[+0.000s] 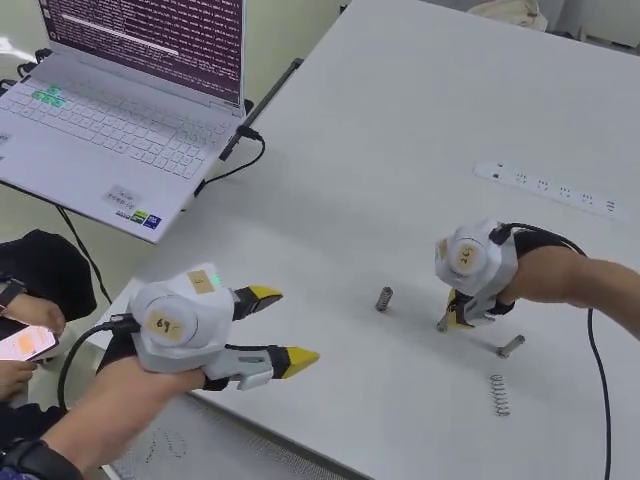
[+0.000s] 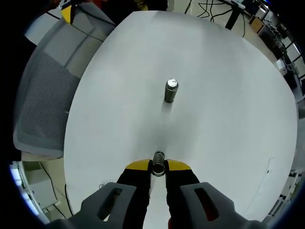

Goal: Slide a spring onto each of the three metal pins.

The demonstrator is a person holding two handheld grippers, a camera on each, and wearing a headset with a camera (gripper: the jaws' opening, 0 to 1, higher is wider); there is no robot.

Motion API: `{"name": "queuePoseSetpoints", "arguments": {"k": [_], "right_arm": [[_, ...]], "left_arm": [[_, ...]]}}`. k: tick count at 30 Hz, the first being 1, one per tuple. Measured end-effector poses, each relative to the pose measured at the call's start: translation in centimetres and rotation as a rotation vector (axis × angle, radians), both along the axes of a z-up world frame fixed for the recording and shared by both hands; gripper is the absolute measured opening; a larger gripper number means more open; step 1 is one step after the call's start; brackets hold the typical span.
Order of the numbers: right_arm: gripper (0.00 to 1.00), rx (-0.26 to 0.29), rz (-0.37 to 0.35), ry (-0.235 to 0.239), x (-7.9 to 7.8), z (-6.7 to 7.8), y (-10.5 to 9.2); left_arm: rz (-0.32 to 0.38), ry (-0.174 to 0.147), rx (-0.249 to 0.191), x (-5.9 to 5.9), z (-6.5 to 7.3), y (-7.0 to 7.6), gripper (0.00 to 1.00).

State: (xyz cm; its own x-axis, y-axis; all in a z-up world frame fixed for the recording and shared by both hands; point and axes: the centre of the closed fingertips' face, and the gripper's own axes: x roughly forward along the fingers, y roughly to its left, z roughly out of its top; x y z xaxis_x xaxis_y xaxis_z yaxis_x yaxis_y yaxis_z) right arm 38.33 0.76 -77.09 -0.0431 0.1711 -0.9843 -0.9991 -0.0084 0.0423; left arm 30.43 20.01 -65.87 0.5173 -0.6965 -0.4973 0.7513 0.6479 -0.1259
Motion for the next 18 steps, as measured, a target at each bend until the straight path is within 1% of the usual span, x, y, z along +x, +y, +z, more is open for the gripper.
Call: {"name": "queuePoseSetpoints", "arguments": {"k": [8,14,18], "right_arm": [[0.09,0.001,-0.013,0.003,0.01,-0.36,-0.14],[0.10,-0.003,-0.007,0.004,-0.21,-0.14,-0.12],[0.13,-0.002,-0.003,0.001,-0.23,0.02,-0.12]], "left_arm": [[-0.002,0.002,0.001,-0.06,0.04,-0.10,0.49],[-0.001,0.004,0.000,0.00,0.05,-0.06,0.49],[-0.005,0.008,0.001,-0.02,0.01,-0.26,0.48]]}}
